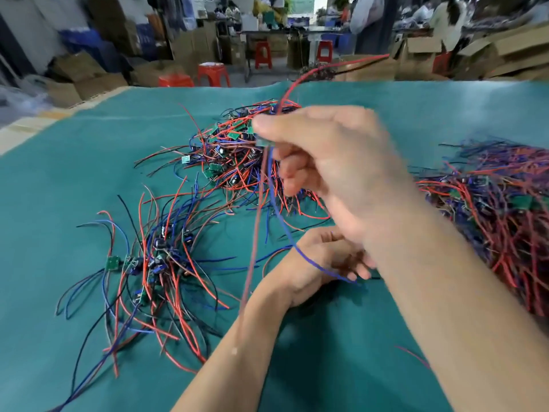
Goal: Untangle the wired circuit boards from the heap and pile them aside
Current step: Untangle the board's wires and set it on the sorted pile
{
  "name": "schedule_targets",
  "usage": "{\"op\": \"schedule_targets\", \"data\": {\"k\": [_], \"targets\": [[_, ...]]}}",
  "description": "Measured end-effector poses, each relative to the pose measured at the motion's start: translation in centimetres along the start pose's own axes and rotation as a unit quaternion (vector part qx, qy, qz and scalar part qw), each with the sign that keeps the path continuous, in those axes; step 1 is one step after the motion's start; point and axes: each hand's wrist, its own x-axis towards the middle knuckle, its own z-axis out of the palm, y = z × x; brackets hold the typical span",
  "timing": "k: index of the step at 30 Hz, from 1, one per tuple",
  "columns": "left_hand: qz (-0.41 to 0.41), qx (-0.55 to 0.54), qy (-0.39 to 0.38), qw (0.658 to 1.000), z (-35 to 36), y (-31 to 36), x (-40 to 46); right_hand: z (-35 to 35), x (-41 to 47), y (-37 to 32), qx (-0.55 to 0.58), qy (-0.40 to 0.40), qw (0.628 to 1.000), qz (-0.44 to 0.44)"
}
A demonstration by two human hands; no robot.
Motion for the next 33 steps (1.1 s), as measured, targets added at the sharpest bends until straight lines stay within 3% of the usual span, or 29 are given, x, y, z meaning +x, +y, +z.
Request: {"op": "schedule_targets", "data": {"k": [3, 6, 7, 10, 11, 13, 17, 21, 30, 33], "targets": [[-0.019, 0.001, 0.080, 0.997, -0.7, -0.3, -0.5, 5.4, 2.1, 1.0, -0.184, -0.102, 0.978, -0.017], [-0.008, 0.055, 0.041, 0.998, -0.9, -0.2, -0.5, 6.7, 4.3, 2.2, -0.379, -0.159, 0.911, -0.031], [-0.013, 0.060, 0.026, 0.998, -0.8, -0.1, -0.2, 6.2, 5.2, 2.3, -0.390, -0.152, 0.908, -0.018], [-0.007, 0.037, -0.020, 0.999, -0.2, 0.2, 0.2, 3.4, 8.4, 2.7, -0.315, -0.079, 0.945, 0.045], [-0.008, 0.026, -0.030, 0.999, -0.1, 0.1, 0.3, 2.2, 9.6, 2.9, -0.343, -0.046, 0.938, 0.038], [-0.009, 0.005, -0.026, 1.000, -0.2, 0.0, 0.5, -0.4, 11.5, 4.1, -0.433, 0.008, 0.901, 0.030], [-0.004, -0.004, -0.029, 1.000, -0.3, -0.1, 0.7, -5.5, 11.7, 8.2, -0.534, 0.092, 0.832, 0.115], [-0.003, -0.006, -0.030, 1.000, -0.3, -0.2, 0.7, -8.0, 9.7, 11.2, -0.582, 0.050, 0.799, 0.146], [-0.011, -0.018, -0.023, 0.999, -0.4, 0.1, 0.6, -10.4, 7.4, 11.1, -0.536, -0.026, 0.835, 0.123], [-0.014, -0.024, -0.025, 0.999, -0.3, 0.1, 0.6, -12.0, 5.7, 10.4, -0.436, 0.001, 0.889, 0.141]]}}
